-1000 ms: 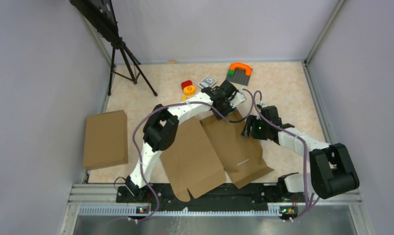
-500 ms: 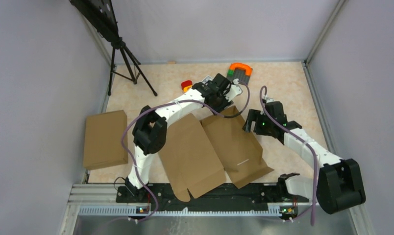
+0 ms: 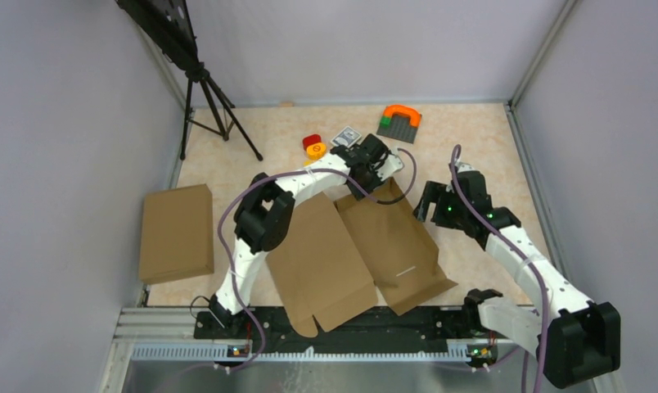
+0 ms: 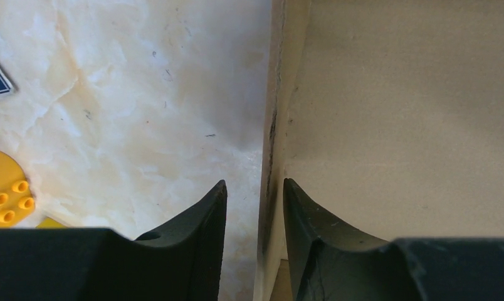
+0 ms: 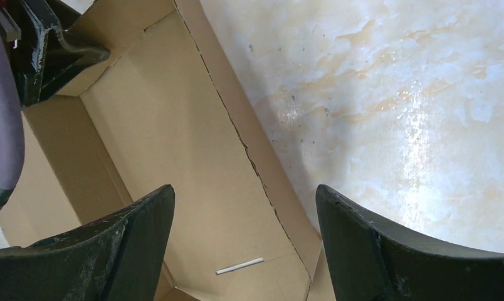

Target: Fold the paper box

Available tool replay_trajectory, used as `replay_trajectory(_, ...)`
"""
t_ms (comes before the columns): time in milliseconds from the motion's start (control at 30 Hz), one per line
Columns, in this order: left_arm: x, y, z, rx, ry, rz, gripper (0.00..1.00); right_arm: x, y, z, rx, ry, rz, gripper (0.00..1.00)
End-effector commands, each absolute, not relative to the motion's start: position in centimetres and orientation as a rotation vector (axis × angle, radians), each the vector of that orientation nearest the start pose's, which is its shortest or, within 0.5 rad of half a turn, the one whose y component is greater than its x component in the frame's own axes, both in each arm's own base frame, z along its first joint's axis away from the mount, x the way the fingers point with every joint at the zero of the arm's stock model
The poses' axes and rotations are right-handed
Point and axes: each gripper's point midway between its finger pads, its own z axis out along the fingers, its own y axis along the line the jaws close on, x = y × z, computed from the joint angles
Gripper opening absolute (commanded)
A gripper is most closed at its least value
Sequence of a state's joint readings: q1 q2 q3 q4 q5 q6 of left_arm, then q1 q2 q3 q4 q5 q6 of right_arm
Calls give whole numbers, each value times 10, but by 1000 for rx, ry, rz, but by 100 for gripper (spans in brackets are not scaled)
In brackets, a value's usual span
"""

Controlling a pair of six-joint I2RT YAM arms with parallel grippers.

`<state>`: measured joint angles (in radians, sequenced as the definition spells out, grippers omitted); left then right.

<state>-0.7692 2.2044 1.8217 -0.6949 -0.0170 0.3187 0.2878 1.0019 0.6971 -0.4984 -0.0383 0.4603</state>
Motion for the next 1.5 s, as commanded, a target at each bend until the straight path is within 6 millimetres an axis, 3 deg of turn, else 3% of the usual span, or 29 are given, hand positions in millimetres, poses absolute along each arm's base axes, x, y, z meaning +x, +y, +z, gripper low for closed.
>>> replay_trajectory(0, 381, -343, 52, 1377, 2260, -112, 38, 261, 105, 128, 201, 2378, 413, 82)
replay_trajectory(200, 381, -341, 45, 1379, 2272, -91, 38, 260, 107, 124, 202, 2384, 423, 82)
replay_trajectory(333, 381, -338, 40, 1383, 2282, -68, 28, 260, 107, 123, 200, 2384, 419, 82)
replay_trajectory(567, 380, -336, 33, 1393, 2291, -41, 24, 261, 106, 124, 199, 2383, 418, 82)
replay_trajectory(700, 380, -336, 31, 1392, 2297, -40, 29, 261, 108, 124, 196, 2385, 424, 82)
replay_trajectory(733, 380, -336, 31, 1389, 2297, -41, 28, 261, 108, 124, 199, 2385, 426, 82)
replay_trajectory(867, 381, -339, 33, 1392, 2290, -50, 1, 262, 108, 122, 197, 2388, 429, 82)
replay_trajectory(1000, 382, -334, 26, 1382, 2311, -13, 0, 261, 108, 122, 192, 2391, 426, 82)
replay_trajectory(1467, 402, -305, 33, 991, 2352, 234, 0, 258, 113, 106, 196, 2435, 449, 82)
